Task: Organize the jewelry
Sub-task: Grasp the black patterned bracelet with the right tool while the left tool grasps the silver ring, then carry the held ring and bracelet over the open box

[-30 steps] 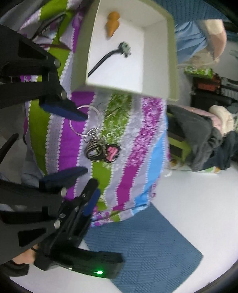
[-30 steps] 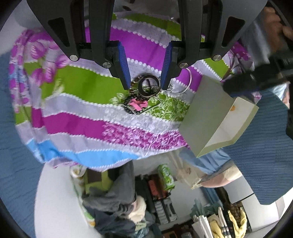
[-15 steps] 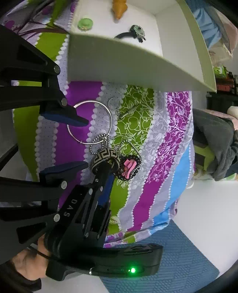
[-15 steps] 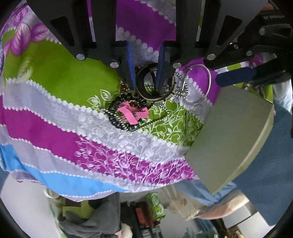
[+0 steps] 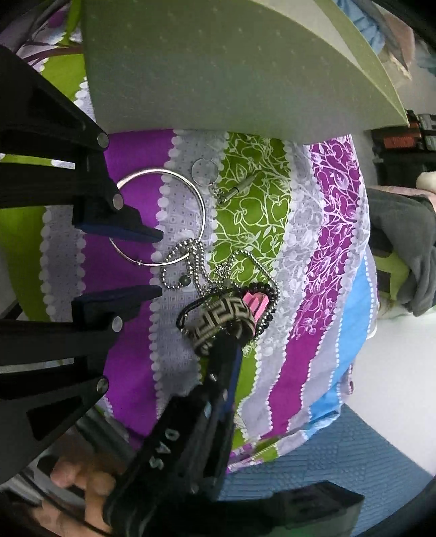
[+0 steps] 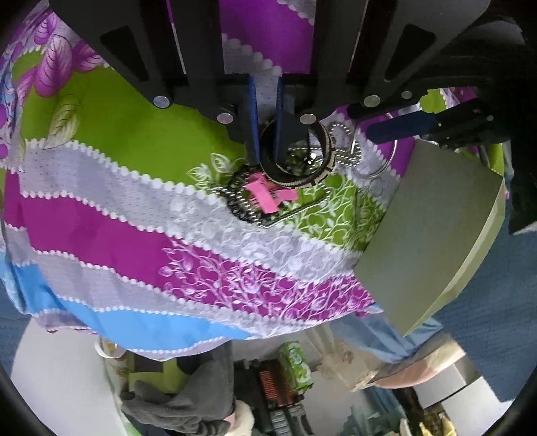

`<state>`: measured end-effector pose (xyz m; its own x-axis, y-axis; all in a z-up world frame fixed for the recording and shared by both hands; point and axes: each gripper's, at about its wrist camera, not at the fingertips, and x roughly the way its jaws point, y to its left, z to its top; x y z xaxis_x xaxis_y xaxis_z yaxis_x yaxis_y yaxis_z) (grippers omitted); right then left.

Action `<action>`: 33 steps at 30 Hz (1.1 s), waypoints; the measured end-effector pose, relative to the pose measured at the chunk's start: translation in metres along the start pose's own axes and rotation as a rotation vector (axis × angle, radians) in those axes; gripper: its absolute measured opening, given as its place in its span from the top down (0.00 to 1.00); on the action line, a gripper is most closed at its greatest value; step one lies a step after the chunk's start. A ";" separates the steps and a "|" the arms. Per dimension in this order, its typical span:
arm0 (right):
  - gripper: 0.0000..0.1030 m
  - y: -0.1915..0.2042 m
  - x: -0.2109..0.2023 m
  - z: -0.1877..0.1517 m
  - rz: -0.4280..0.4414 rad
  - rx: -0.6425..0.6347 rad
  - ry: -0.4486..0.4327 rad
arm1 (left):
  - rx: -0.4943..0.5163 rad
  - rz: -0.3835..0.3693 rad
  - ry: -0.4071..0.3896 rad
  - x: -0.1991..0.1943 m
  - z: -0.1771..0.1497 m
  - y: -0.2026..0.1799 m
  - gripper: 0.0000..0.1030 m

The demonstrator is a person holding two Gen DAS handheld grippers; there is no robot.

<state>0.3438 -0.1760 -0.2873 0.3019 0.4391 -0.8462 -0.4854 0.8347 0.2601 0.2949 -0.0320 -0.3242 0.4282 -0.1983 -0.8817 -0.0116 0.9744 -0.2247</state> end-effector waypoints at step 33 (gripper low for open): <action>0.94 0.011 -0.077 -0.004 -0.138 0.103 -0.126 | -0.047 -0.114 -0.154 -0.106 0.018 0.005 0.99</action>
<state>0.3115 -0.2017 -0.2216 0.4629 0.3511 -0.8139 -0.3477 0.9166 0.1976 0.2652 -0.0037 -0.2245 0.5620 -0.2849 -0.7765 0.0042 0.9398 -0.3417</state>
